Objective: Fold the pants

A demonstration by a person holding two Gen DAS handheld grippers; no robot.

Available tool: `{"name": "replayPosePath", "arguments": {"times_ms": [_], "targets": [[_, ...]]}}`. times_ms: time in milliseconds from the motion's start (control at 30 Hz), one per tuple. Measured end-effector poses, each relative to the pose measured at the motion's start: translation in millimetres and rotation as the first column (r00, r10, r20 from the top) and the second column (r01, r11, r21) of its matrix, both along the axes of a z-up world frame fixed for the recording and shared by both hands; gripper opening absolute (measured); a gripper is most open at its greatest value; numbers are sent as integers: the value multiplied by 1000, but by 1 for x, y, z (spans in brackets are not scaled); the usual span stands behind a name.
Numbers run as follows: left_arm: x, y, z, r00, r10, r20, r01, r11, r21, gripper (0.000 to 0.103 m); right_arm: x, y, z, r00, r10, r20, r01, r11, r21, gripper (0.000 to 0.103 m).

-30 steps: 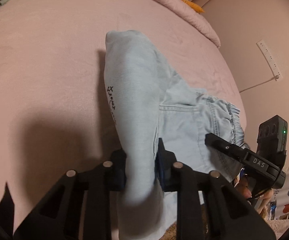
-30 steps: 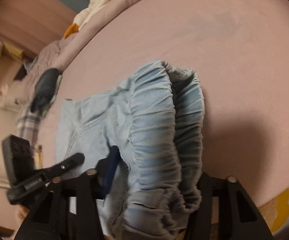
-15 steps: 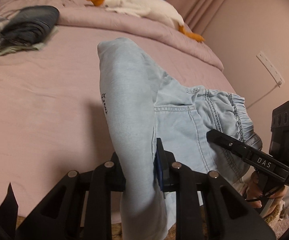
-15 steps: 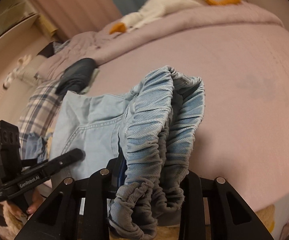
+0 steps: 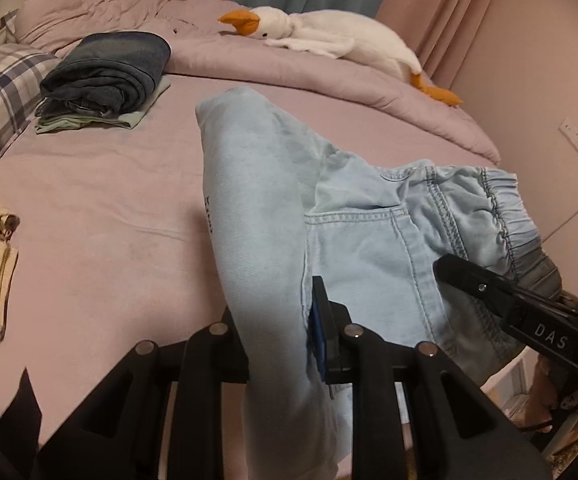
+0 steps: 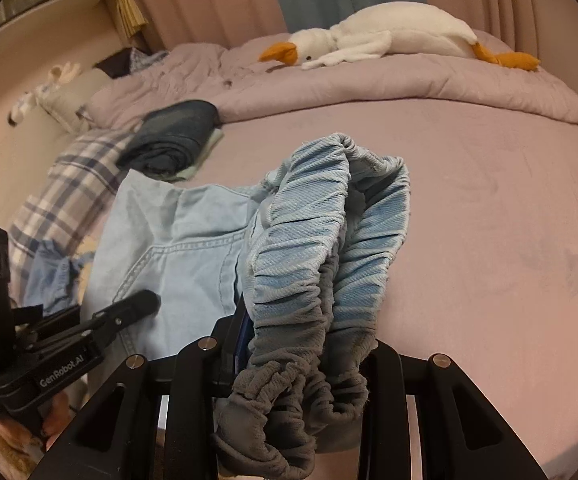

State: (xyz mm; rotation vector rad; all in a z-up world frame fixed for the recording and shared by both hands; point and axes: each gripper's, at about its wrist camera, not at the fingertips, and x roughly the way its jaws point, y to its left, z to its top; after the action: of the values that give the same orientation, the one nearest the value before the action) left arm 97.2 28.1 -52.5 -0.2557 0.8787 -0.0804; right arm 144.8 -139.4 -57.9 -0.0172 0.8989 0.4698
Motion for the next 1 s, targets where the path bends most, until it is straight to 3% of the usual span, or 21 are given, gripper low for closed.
{"name": "replayPosePath", "arguments": {"times_ms": [167, 400, 500, 633, 700, 767, 900, 967, 1000], "targets": [[31, 9, -24, 998, 7, -55, -8, 1000, -22, 22, 28, 6, -17, 999, -22, -40, 22, 1000, -6, 33], [55, 8, -65, 987, 4, -160, -5, 1000, -6, 24, 56, 6, -64, 983, -71, -170, 65, 997, -42, 33], [57, 12, -77, 983, 21, -184, -21, 1000, 2, 38, 59, 3, -76, 977, -90, -192, 81, 995, -56, 36], [52, 14, -78, 982, 65, -178, -55, 997, 62, 67, 59, 1, -80, 973, -105, -207, 92, 993, -74, 42], [49, 15, -78, 981, 81, -175, -66, 994, 90, 75, 56, 0, -78, 976, -115, -185, 98, 990, -103, 55], [43, 18, -77, 980, 83, -181, -69, 994, 81, 79, 50, -1, -75, 978, -141, -155, 119, 983, -143, 64], [26, 22, -66, 978, 77, -194, -69, 996, 48, 80, 37, -9, -62, 978, -163, -131, 141, 977, -162, 65], [17, 23, -48, 984, 86, -155, -80, 996, 44, 87, 26, -12, -50, 981, -168, -93, 149, 972, -180, 66], [11, 23, -43, 986, 90, -139, -84, 995, 45, 97, 19, -14, -42, 984, -166, -63, 152, 970, -190, 67]]}}
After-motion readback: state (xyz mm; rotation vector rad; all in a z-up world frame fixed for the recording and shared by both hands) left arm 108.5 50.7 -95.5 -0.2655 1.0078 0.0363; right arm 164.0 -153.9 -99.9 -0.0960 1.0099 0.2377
